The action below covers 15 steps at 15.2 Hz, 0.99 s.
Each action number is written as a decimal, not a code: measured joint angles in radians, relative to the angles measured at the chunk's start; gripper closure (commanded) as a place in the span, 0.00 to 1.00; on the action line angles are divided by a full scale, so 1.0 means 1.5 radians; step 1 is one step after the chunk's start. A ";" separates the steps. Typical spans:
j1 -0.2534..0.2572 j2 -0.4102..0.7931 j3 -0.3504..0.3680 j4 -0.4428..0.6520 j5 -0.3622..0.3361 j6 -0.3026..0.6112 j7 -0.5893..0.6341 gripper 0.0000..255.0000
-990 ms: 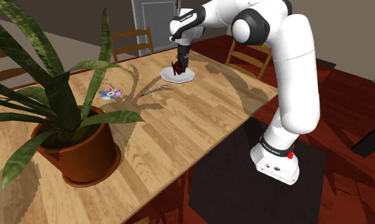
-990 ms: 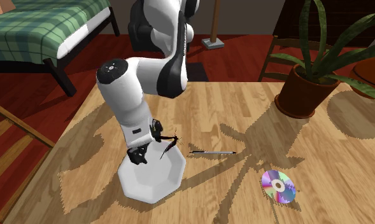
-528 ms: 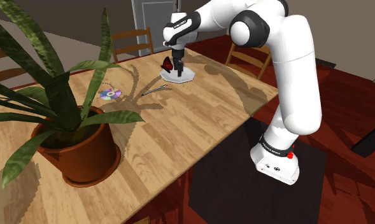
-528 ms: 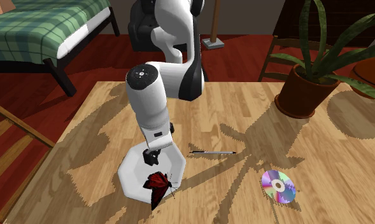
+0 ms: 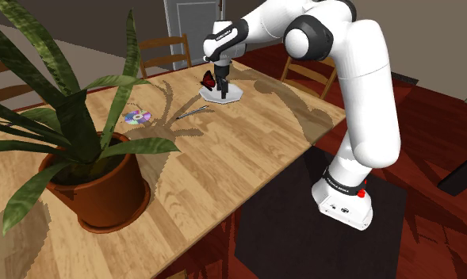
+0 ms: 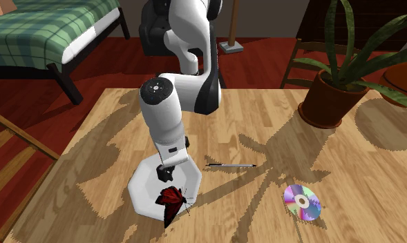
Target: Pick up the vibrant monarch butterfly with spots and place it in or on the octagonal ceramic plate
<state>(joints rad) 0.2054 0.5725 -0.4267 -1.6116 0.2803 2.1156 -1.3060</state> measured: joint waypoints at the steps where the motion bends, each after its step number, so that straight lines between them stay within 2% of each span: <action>1: 0.000 0.000 0.000 0.000 0.000 0.000 0.000 0.00; 2: 0.000 0.000 0.000 0.000 0.000 0.000 0.000 1.00; 11: 0.000 0.000 0.000 0.000 0.000 0.000 0.000 1.00; 12: 0.000 0.000 0.000 0.000 0.000 0.000 0.000 0.00; 15: 0.000 0.011 0.003 0.017 0.015 0.014 0.020 0.00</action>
<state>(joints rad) 0.2050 0.5886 -0.4219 -1.5862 0.3027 2.1360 -1.2758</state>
